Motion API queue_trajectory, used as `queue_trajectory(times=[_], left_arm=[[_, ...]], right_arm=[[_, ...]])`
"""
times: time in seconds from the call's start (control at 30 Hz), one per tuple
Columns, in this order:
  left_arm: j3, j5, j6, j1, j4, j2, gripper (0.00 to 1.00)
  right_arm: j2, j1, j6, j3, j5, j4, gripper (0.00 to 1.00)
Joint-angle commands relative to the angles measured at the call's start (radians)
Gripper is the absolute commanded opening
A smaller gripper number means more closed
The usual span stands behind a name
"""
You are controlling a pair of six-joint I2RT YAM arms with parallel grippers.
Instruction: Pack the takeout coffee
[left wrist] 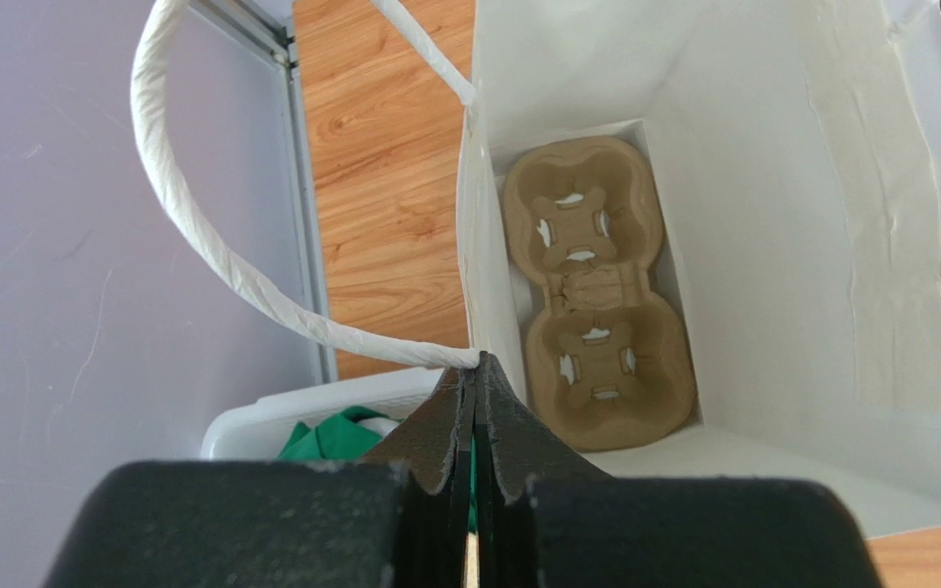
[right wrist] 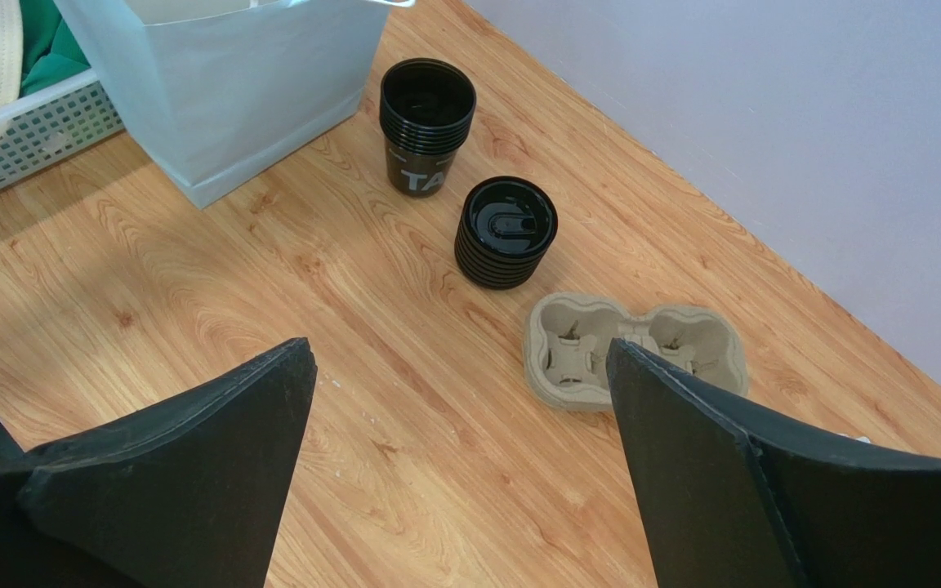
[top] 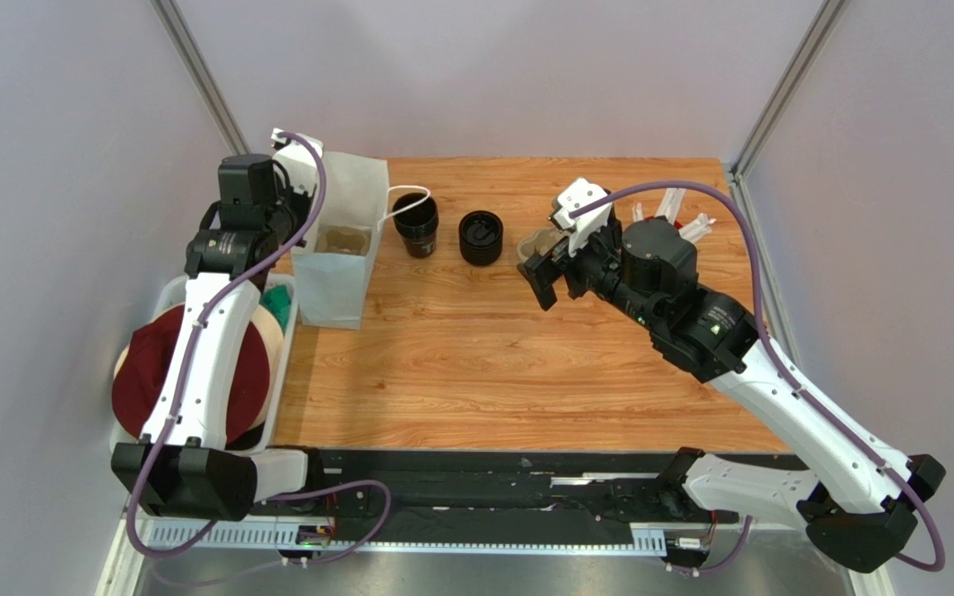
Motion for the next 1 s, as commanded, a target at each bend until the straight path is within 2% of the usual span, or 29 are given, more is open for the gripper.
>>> queue_trajectory(times=[0.0,0.27,0.8,0.97], left_arm=[[0.052,-0.040,-0.048,0.022,0.102,0.036,0.00],[0.072,-0.022,-0.102,0.077,0.188,0.083,0.00],[0.155,-0.006,-0.162,0.125,0.230,0.221,0.00],[0.135,0.057,-0.183,0.134,0.240,0.191,0.09]], right_arm=[[-0.023,-0.004,-0.003,0.002,0.007,0.050,0.95],[-0.018,-0.004,-0.003,-0.001,0.007,0.053,0.95],[0.002,-0.004,-0.008,-0.009,0.012,0.058,0.95],[0.007,-0.004,-0.008,-0.009,0.015,0.058,0.95]])
